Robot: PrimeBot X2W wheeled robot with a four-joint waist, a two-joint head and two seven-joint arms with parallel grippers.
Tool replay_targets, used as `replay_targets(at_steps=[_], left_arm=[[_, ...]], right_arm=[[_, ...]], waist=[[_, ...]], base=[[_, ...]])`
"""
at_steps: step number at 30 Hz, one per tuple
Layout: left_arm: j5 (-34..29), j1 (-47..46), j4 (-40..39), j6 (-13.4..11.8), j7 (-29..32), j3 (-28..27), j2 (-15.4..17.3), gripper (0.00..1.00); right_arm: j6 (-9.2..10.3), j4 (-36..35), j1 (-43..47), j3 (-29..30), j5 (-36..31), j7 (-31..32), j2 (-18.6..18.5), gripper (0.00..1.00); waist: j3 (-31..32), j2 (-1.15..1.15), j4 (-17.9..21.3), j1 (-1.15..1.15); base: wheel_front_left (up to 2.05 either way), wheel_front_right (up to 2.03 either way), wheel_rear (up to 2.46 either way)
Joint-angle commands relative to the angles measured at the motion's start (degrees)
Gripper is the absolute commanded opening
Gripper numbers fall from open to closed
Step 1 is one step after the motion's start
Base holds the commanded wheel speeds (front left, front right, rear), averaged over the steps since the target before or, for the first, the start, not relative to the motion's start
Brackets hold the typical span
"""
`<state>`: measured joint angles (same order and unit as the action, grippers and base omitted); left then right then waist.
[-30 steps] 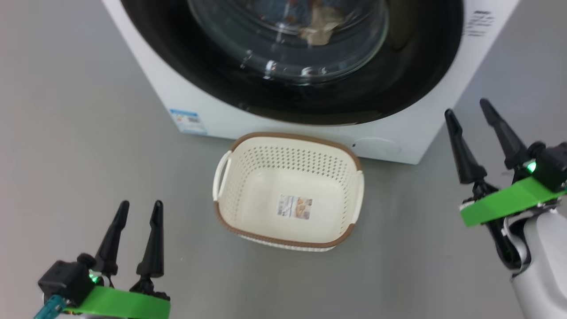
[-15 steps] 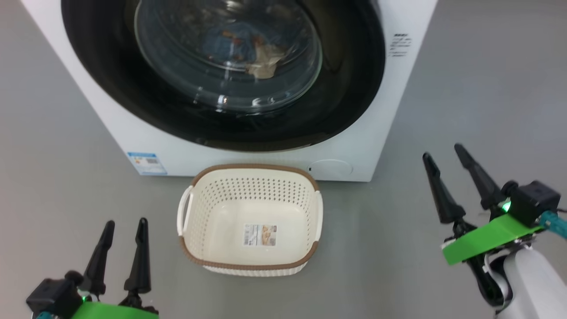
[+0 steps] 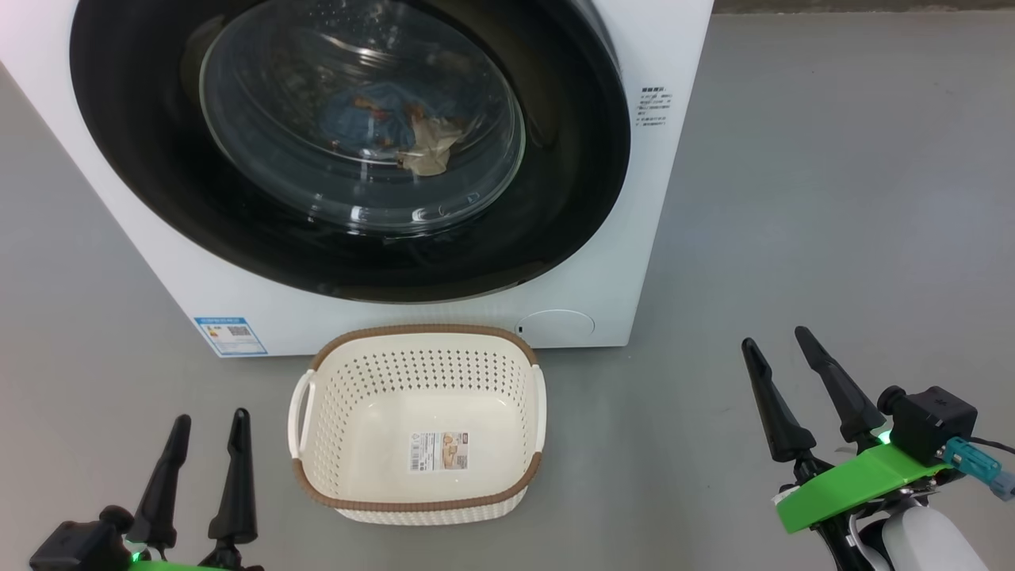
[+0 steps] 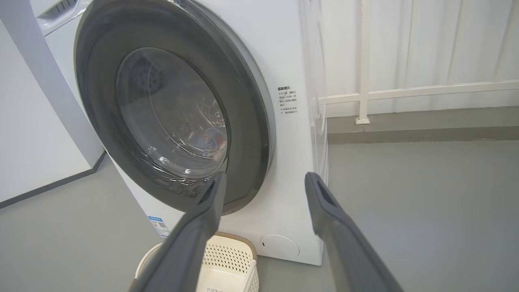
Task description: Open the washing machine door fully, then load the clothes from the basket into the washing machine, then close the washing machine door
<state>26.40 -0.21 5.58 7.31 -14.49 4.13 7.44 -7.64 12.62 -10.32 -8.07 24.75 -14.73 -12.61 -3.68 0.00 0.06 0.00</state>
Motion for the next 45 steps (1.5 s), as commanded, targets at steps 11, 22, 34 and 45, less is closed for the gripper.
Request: replay_targets(at_steps=[11,22,34,45], left_arm=[[-0.8,-0.2,-1.6,0.2,-0.5,-1.8,1.0,1.0],[0.0,-0.3,-1.5,0.2,-0.5,-0.7,1.4,1.0],[0.9,-0.6,-2.1,0.2,-0.5,0.0,2.0,1.0],[1.8,-0.6,-1.9,0.2,-0.5,-0.4,1.7,1.0]], right_arm=[[0.15,-0.1,1.2,0.1,-1.2,-0.3,-0.3,1.0],[0.15,0.3,1.3,0.9,-2.0,-0.3,-0.1,1.0],[0.15,0.5,1.1,1.1,-2.4,-0.3,0.0,1.0],[0.15,0.8,1.0,1.4,-2.4,-0.3,0.2,1.0]], waist=[[1.0,0.0,-0.3,0.0],[1.0,0.0,-1.0,0.0],[0.7,0.0,-1.3,0.0],[0.8,0.0,-1.2,0.0]], base=[[0.0,0.0,0.0],[0.0,0.0,0.0],[0.0,0.0,0.0],[0.0,0.0,0.0]])
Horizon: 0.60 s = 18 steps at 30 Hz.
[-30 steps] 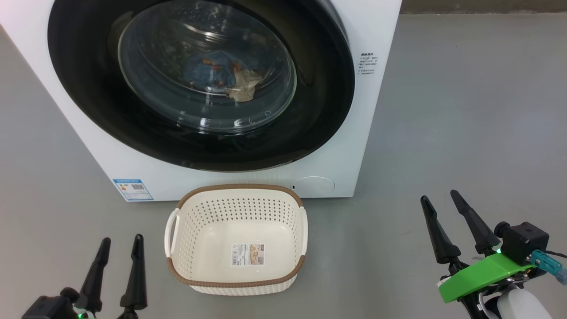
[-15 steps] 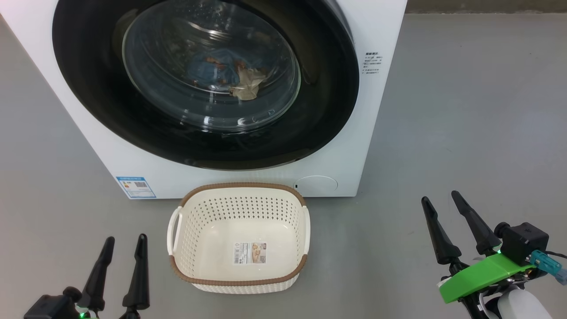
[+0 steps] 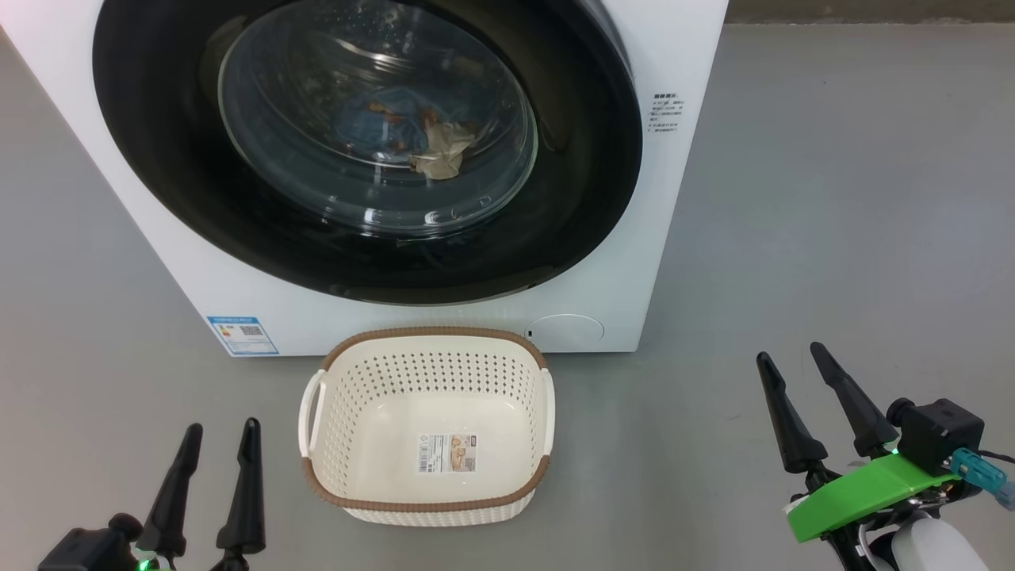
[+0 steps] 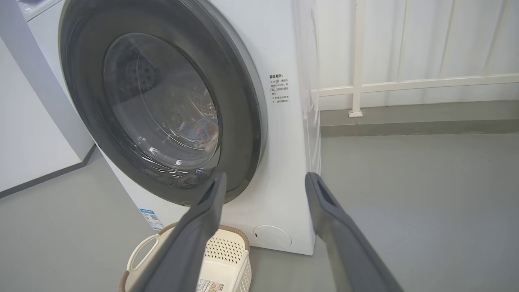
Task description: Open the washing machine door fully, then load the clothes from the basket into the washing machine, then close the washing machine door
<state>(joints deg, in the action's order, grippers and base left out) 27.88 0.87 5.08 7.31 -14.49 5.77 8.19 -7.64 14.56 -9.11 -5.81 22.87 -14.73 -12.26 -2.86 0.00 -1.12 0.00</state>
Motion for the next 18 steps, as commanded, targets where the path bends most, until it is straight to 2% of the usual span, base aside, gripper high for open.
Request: replay_targets(at_steps=[1,4,5,9,15,18], left_arm=[[0.3,-1.7,-1.4,0.2,-0.5,-2.0,0.9,1.0],[0.2,-1.7,-1.2,0.2,-0.5,-2.0,1.0,1.0],[0.0,0.0,0.1,0.0,0.0,0.0,0.0,0.0],[0.3,0.4,2.5,0.0,0.3,0.4,-1.4,0.0],[3.5,0.2,2.6,-0.1,1.1,-0.1,-1.4,0.0],[5.1,0.0,2.8,-0.1,1.6,-0.3,-1.5,0.0]], right_arm=[[0.15,-1.2,-0.2,-0.9,-0.6,-0.3,-0.2,1.0],[0.15,-1.2,-0.1,-0.9,-0.6,-0.3,-0.3,1.0],[0.0,0.1,0.0,0.2,0.0,0.0,0.0,0.0],[0.0,2.4,1.2,-0.2,0.3,0.1,0.8,0.0],[0.01,2.2,1.4,0.4,3.7,1.1,1.2,0.0],[0.01,2.1,1.4,0.6,5.4,1.6,1.4,0.0]], waist=[[0.0,0.0,0.0,0.0],[0.1,0.0,0.0,0.0],[0.1,0.0,0.0,0.0],[0.1,0.0,0.0,0.0],[0.3,0.0,0.0,0.1],[0.4,0.0,0.1,0.03]], base=[[0.0,0.0,0.0],[0.0,0.0,0.0],[0.0,0.0,0.0],[0.0,0.0,0.0],[0.0,0.0,0.0],[0.0,0.0,0.0]])
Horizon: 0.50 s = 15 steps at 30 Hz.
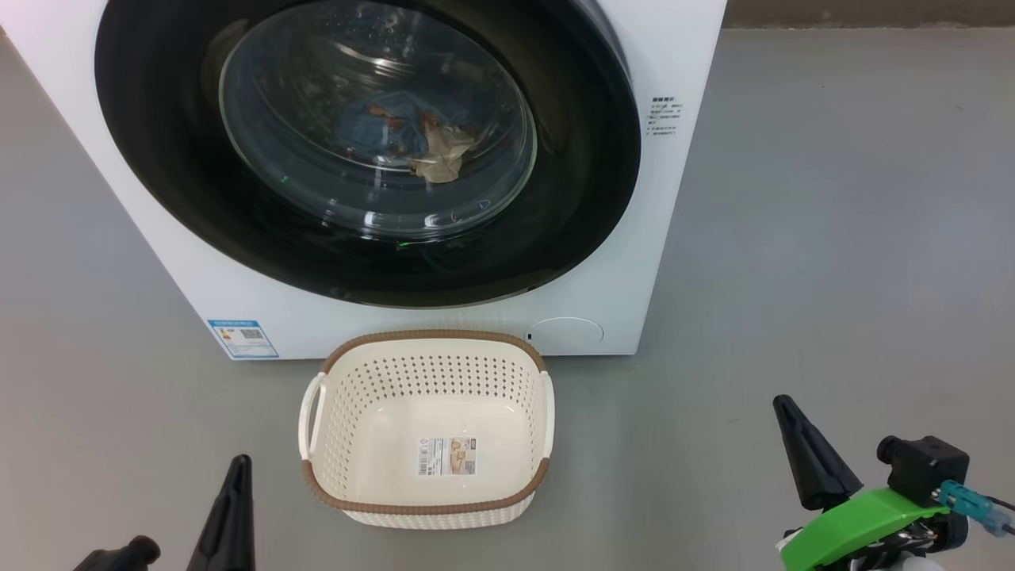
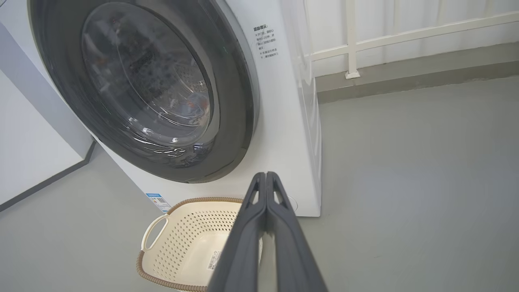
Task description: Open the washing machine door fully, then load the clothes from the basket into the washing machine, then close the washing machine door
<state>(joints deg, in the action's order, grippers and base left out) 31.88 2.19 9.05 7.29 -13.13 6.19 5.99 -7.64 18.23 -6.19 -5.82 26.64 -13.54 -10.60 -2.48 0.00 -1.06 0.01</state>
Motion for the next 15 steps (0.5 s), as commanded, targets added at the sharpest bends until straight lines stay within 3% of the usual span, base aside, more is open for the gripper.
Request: replay_targets(at_steps=[1,15], left_arm=[[1.7,-1.4,-1.1,-0.1,0.4,-0.8,0.7,0.0],[8.6,-2.3,-0.3,0.0,2.3,-1.8,0.5,0.0]], right_arm=[[0.01,-1.5,-1.5,0.7,2.2,0.5,-0.2,0.0],[0.03,-1.8,-1.4,2.0,9.4,2.7,0.6,0.0]], waist=[[0.0,0.0,0.0,0.0],[0.2,0.0,0.1,-0.01]], base=[[0.0,0.0,0.0],[0.0,0.0,0.0]])
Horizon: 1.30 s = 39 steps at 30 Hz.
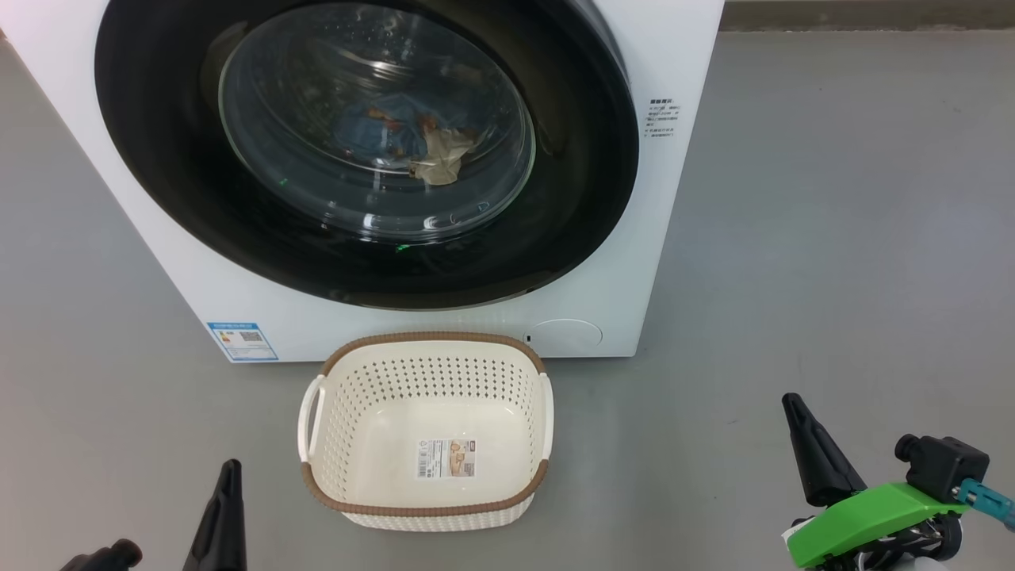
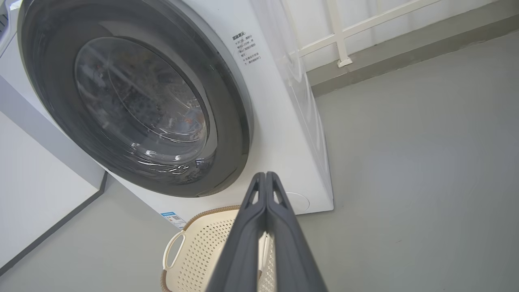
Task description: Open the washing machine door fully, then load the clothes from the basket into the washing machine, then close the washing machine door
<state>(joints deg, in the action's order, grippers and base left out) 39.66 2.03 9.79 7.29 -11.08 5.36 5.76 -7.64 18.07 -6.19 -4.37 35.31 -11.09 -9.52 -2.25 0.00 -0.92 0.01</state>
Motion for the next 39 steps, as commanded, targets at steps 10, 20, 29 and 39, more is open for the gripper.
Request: replay_targets(at_steps=[10,20,29,39], left_arm=[[6.2,-2.8,-0.4,0.0,1.7,-1.8,0.6,0.0],[11.5,-3.4,0.2,0.0,3.2,-2.6,0.4,0.0],[16.2,-3.9,0.7,0.1,4.6,-3.4,0.3,0.0],[20.9,-4.5,1.2,0.1,6.0,-4.1,0.1,0.0]], right_arm=[[0.04,-1.8,-1.3,1.5,6.3,1.9,0.2,0.0],[0.05,-2.0,-1.2,2.4,11.9,3.5,0.8,0.0],[0.06,-2.2,-1.1,3.3,16.9,5.0,1.4,0.0],[0.08,-2.4,-1.0,4.2,21.9,6.5,2.0,0.0]], waist=[[0.2,0.0,0.1,-0.01],[0.4,0.0,0.2,-0.01],[0.6,0.0,0.3,-0.01],[0.8,0.0,0.3,-0.01]], base=[[0.0,0.0,0.0],[0.0,0.0,0.0],[0.0,0.0,0.0],[0.0,0.0,0.0]])
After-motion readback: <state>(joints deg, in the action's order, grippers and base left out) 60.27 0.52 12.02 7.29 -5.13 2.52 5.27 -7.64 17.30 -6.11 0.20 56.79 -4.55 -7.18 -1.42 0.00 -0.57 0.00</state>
